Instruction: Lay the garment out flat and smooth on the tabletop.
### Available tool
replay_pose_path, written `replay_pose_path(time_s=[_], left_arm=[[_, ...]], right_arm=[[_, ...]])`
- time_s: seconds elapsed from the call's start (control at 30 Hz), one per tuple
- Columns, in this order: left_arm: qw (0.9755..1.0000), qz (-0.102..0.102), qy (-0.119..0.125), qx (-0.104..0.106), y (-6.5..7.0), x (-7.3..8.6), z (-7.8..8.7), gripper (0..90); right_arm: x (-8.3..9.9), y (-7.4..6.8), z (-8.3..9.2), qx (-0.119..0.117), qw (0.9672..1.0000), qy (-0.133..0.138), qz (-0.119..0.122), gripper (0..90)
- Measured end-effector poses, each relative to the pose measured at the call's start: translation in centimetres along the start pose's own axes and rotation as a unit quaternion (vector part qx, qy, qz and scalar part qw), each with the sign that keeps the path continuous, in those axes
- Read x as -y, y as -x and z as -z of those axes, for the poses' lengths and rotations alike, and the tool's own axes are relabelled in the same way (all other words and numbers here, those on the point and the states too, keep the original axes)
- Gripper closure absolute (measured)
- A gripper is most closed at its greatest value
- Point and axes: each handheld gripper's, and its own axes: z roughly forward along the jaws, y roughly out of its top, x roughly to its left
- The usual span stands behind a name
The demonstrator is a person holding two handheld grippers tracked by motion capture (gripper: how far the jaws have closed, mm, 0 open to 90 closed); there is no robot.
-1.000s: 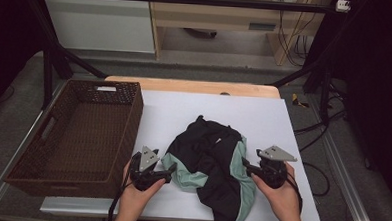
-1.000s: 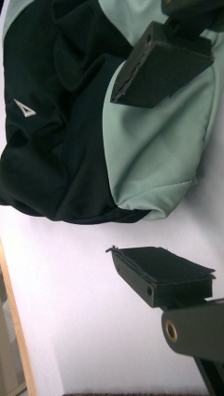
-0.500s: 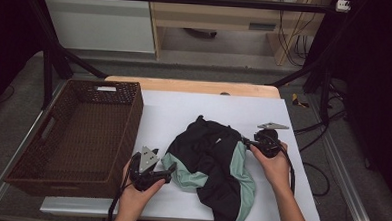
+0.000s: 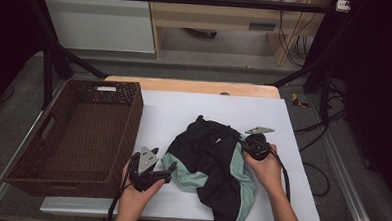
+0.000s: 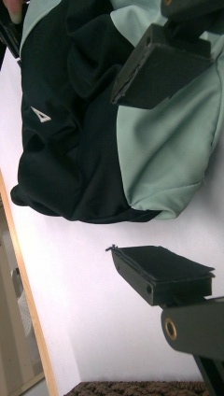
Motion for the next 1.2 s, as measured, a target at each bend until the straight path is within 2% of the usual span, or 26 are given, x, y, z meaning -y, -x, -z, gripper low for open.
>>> replay_pose_path(time_s=[0.13,0.2,0.3,0.43,0.6,0.77,0.9,0.97,1.07,1.2], left_arm=[[1.0,0.003,0.0,-0.002,-0.2,0.0,0.1,21.3],[1.0,0.003,0.001,-0.004,-0.3,0.0,0.1,21.3],[1.0,0.004,0.0,-0.004,-0.4,0.0,0.0,21.4],[1.0,0.004,-0.001,-0.005,-0.4,0.0,0.1,21.4],[1.0,0.004,-0.001,-0.007,-0.4,0.0,0.1,21.3],[0.9999,0.008,-0.003,-0.009,-0.7,0.0,0.1,21.3],[0.9999,0.01,-0.006,-0.009,-0.7,0.1,0.0,21.3],[0.9999,0.01,-0.008,-0.009,-0.7,0.1,0.0,21.2],[0.9999,0.009,-0.01,-0.006,-0.7,0.1,-0.1,21.2],[0.9999,0.009,-0.01,-0.005,-0.6,0.1,-0.2,21.1]], right_arm=[[0.0,-0.3,0.8,0.015,0.9998,0.008,0.008,87.7],[0.1,-0.2,1.7,0.021,0.9995,0.022,0.003,87.7],[0.4,-0.3,3.2,0.029,0.999,0.031,0.012,87.8],[1.1,0.0,5.1,0.033,0.9985,0.042,0.01,87.8],[3.0,0.6,7.5,0.039,0.9979,0.05,-0.016,87.8],[5.1,0.7,9.2,0.038,0.9971,0.054,-0.038,87.6],[6.7,0.7,8.8,0.034,0.9977,0.035,-0.047,87.4],[7.1,1.0,8.3,0.026,0.997,0.031,-0.066,87.2],[7.3,1.3,8.3,0.019,0.9965,0.04,-0.071,86.8],[7.3,1.2,8.6,0.02,0.9962,0.057,-0.062,82.0]])
